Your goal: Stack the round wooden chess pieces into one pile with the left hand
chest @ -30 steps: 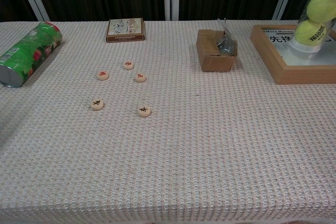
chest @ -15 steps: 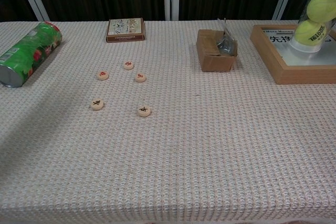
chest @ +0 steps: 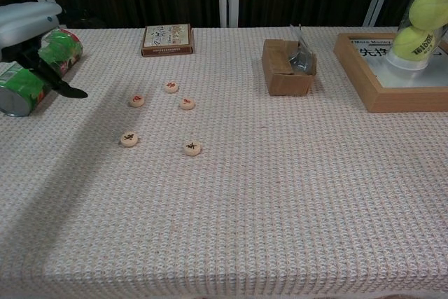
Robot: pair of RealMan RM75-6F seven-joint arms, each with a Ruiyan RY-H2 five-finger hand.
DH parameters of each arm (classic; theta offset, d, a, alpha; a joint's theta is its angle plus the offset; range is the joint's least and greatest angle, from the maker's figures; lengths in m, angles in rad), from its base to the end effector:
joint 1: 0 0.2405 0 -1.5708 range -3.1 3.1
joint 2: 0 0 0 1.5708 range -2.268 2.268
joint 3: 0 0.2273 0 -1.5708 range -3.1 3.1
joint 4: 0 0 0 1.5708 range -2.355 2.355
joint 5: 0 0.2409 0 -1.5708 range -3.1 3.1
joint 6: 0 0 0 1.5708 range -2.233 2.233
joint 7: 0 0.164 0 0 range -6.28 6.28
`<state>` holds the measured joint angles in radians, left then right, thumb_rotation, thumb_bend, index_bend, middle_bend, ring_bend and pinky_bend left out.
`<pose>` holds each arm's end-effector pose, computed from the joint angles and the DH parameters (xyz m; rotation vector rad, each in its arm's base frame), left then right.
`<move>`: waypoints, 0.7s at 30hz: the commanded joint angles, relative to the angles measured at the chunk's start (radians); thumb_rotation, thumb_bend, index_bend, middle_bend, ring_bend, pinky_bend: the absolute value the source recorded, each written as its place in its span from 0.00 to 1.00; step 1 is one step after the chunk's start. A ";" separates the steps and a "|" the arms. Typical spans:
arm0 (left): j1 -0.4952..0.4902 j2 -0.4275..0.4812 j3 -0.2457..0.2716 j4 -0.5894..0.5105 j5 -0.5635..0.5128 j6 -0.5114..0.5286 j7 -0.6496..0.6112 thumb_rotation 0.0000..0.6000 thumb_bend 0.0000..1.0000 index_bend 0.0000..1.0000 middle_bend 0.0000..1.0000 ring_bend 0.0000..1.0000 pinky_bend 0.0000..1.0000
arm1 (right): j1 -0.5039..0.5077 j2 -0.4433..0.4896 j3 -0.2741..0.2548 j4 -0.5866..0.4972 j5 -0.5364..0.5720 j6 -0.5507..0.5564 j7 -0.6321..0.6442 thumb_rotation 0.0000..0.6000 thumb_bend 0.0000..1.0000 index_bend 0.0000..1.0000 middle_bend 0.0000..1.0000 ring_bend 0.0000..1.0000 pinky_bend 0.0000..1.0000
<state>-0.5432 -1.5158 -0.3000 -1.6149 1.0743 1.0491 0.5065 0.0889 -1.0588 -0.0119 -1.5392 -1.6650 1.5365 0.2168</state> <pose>-0.1414 0.3372 -0.0175 -1.6438 -0.9916 -0.9101 -0.2979 -0.1874 0.1312 1.5092 -0.9246 1.0384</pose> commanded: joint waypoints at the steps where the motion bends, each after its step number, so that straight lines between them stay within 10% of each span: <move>1: -0.051 -0.061 -0.008 0.076 -0.079 -0.043 0.030 1.00 0.06 0.16 0.10 0.00 0.00 | 0.001 0.001 0.000 0.002 0.003 -0.005 0.002 1.00 0.27 0.00 0.00 0.00 0.00; 21: -0.136 -0.217 0.056 0.377 -0.051 -0.084 -0.086 1.00 0.10 0.30 0.10 0.00 0.00 | 0.009 0.012 0.002 -0.002 0.026 -0.038 0.011 1.00 0.27 0.00 0.00 0.00 0.00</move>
<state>-0.6744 -1.7282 -0.2462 -1.2427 1.0189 0.9679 0.4247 0.0976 -1.0476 -0.0098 -1.5406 -1.6399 1.4996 0.2271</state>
